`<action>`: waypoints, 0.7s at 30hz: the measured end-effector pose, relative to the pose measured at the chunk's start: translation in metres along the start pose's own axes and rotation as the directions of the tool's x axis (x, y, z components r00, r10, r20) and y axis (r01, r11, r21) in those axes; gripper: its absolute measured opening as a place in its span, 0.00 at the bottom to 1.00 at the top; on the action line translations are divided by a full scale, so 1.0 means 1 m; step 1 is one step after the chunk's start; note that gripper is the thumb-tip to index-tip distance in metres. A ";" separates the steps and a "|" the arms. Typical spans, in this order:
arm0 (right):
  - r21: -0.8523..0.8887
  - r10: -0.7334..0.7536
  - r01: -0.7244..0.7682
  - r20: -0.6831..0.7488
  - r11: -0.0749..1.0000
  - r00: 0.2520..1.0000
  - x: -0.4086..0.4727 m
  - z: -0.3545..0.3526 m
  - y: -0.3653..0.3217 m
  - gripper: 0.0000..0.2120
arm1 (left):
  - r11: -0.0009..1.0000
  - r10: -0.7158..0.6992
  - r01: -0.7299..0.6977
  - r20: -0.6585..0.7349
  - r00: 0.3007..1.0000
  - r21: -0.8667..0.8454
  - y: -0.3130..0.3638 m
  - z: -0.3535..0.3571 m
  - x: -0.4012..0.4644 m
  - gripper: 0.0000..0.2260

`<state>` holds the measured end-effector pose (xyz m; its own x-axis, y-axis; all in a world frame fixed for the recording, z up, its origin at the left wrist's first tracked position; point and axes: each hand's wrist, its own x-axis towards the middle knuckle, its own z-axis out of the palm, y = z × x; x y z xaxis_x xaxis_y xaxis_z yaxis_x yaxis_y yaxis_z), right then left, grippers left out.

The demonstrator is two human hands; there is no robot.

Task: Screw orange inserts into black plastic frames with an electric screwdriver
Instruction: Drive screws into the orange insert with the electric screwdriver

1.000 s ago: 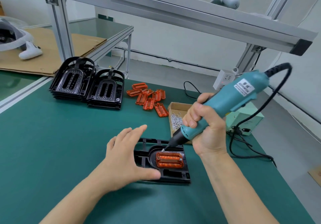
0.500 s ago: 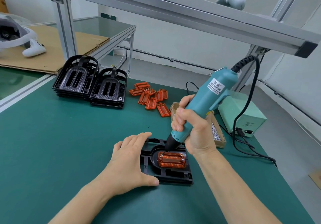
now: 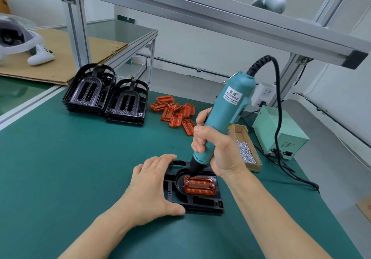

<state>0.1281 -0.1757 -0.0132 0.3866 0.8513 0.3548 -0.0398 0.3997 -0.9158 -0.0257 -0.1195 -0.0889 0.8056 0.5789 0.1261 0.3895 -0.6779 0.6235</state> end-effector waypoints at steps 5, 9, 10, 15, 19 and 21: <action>-0.021 0.024 -0.022 0.112 1.000 0.993 0.002 0.000 0.000 0.10 | 1.000 0.001 -0.001 0.000 1.000 -0.011 0.000 0.000 0.000 0.48; -0.002 0.005 -0.005 0.162 1.000 0.987 0.001 0.002 0.001 0.08 | 0.999 -0.001 0.001 -0.006 1.000 -0.034 -0.002 0.001 0.001 0.49; 0.001 -0.009 0.008 0.151 1.000 0.988 0.000 0.002 0.001 0.08 | 0.999 -0.003 0.003 -0.006 1.000 -0.043 -0.002 0.001 0.001 0.49; -0.001 -0.057 0.058 0.095 0.998 0.994 -0.004 0.001 0.005 0.08 | 0.998 -0.006 0.005 -0.010 1.000 -0.064 -0.002 0.002 0.001 0.48; -0.018 -0.034 0.036 0.118 0.999 0.992 0.000 0.002 0.004 0.07 | 0.996 -0.012 0.010 -0.019 1.000 -0.085 -0.001 0.002 0.000 0.48; -0.008 -0.009 0.010 0.131 1.000 0.991 0.003 0.002 0.003 0.08 | 0.996 -0.013 0.012 -0.014 1.000 -0.088 -0.002 0.002 0.000 0.48</action>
<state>0.1269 -0.1717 -0.0143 0.2631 0.8848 0.3846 -0.0288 0.4056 -0.9136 -0.0251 -0.1191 -0.0916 0.7940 0.5942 0.1284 0.3587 -0.6285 0.6901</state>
